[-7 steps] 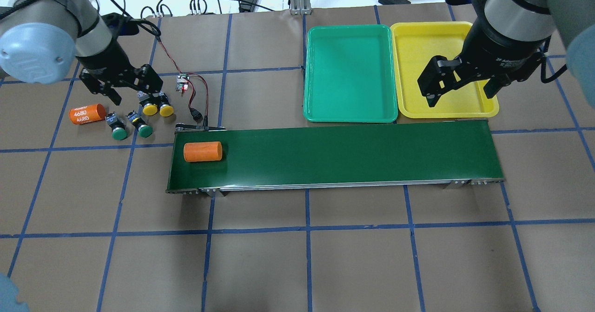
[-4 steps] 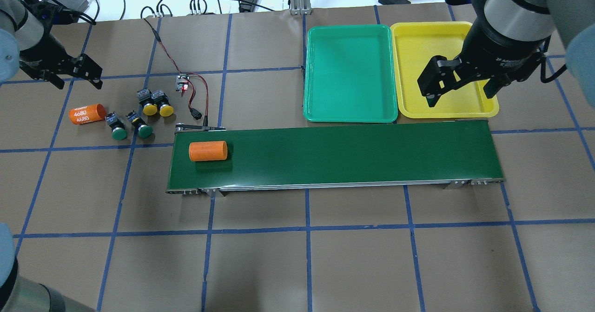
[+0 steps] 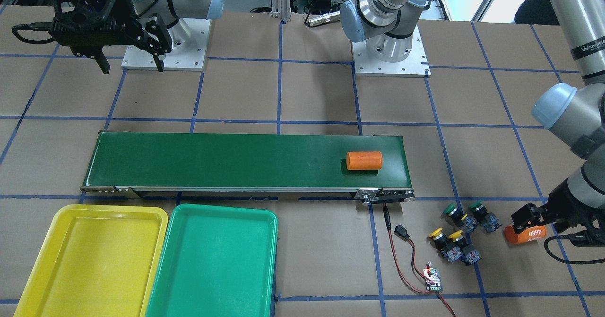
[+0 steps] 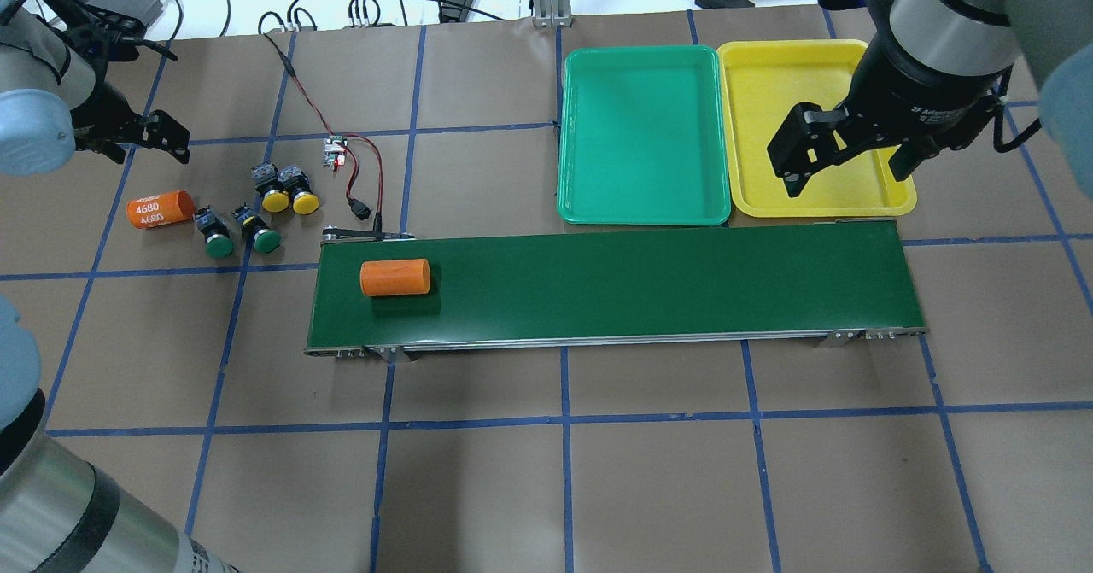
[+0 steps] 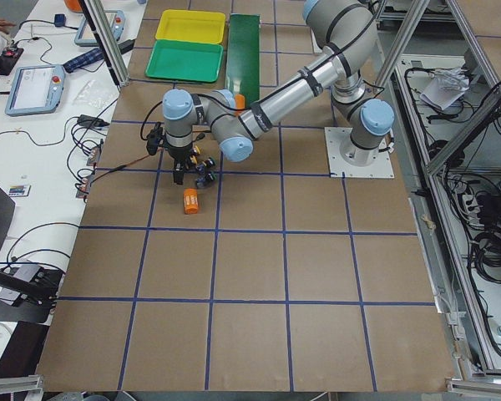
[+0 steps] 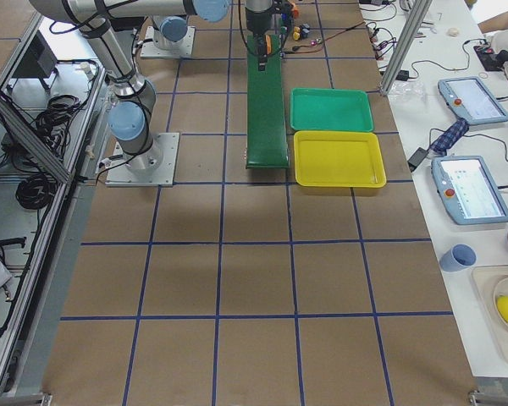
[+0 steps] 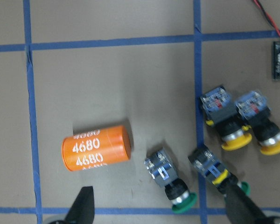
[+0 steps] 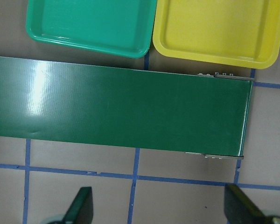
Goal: Sort buttons by color to trays
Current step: 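Return the left gripper and grasp the second orange cylinder, then carry the second orange cylinder onto the belt and release it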
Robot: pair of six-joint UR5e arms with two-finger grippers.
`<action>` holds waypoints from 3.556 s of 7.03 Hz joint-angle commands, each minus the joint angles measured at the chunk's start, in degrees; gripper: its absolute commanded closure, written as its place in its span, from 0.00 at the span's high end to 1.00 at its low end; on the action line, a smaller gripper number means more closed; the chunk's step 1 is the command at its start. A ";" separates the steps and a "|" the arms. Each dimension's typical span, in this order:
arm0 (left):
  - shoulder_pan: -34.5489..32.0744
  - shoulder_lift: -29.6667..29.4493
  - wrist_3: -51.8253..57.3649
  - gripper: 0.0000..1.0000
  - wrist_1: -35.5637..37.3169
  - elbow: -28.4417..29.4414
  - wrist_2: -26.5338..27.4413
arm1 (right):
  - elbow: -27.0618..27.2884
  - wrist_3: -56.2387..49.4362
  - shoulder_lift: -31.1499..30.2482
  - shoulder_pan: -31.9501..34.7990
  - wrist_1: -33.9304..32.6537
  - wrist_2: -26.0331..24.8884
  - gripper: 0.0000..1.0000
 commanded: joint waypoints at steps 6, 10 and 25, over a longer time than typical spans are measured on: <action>4.28 -5.32 2.72 1.00 4.58 -0.85 -0.11 | 0.00 -0.07 0.16 0.00 0.30 -0.20 1.00; 4.20 -5.67 2.82 1.00 4.66 -0.94 -0.28 | 0.00 -0.07 0.16 0.00 0.30 -0.28 1.00; -7.28 9.15 -1.01 0.00 -18.48 -1.98 -2.46 | 0.00 -0.07 0.16 0.00 0.30 -0.20 1.00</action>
